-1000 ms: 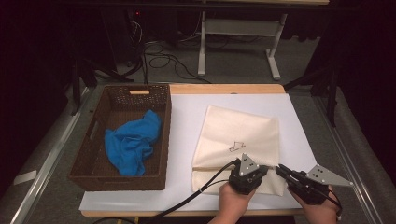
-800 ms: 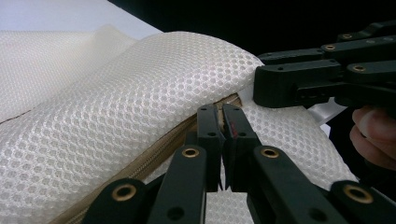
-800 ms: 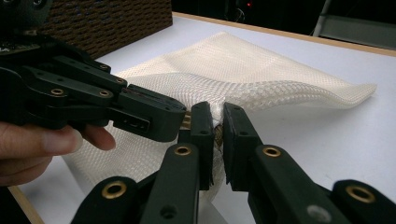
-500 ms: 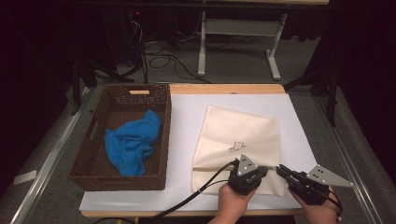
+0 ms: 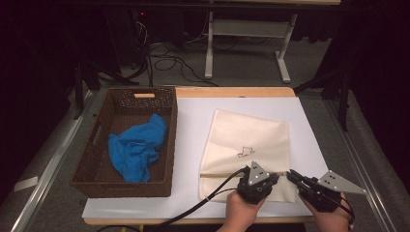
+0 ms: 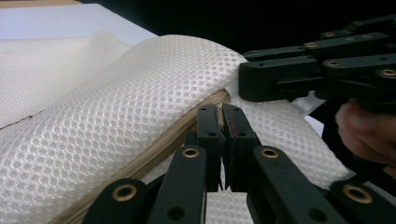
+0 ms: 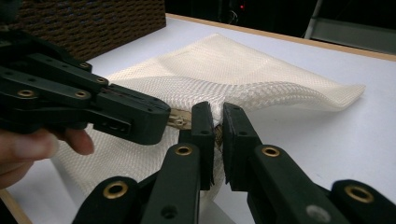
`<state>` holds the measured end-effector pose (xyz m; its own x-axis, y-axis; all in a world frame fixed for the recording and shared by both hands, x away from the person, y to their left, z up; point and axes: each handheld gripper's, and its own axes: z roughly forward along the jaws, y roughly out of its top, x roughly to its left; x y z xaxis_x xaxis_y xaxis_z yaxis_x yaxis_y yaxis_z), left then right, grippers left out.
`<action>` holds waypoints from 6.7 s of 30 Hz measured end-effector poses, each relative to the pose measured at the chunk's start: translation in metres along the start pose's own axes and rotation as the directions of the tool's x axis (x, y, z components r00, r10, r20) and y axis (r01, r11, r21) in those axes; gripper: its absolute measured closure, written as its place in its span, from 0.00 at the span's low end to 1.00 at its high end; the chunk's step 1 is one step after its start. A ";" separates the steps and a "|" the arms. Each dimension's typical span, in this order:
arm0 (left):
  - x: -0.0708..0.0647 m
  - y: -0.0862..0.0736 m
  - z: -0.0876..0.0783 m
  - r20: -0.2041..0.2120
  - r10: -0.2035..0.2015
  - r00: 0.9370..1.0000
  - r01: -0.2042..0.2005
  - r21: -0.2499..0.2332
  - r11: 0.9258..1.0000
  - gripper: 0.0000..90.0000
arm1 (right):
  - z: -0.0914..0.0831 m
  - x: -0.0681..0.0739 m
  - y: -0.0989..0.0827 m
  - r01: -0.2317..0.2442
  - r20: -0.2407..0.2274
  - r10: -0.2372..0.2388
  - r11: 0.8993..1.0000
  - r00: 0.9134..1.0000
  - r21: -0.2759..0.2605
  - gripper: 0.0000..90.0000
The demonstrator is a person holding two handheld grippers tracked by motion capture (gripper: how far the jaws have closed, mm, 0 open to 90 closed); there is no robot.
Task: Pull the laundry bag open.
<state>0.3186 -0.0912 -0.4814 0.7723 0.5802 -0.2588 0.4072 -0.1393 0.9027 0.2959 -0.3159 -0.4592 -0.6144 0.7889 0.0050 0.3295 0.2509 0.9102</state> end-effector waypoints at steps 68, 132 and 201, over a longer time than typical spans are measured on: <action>0.033 -0.022 -0.017 -0.106 -0.052 0.993 0.055 0.032 0.998 0.96 | -0.005 -0.005 -0.006 -0.025 -0.011 0.025 1.000 1.000 -0.002 0.95; 0.096 -0.045 -0.099 -0.329 -0.153 0.932 0.181 0.057 0.982 0.97 | -0.011 -0.014 -0.008 -0.042 0.051 0.042 0.999 0.998 0.003 0.96; 0.102 -0.040 -0.115 -0.337 0.037 0.941 0.006 0.127 0.992 0.57 | 0.039 -0.059 -0.025 -0.146 0.162 0.114 0.968 0.980 0.203 0.62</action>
<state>0.3256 0.0661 -0.5041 0.5771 0.8113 -0.0941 0.4707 -0.2362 0.8501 0.3516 -0.3468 -0.4987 -0.4489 0.8926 0.0412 0.5544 0.2421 0.7963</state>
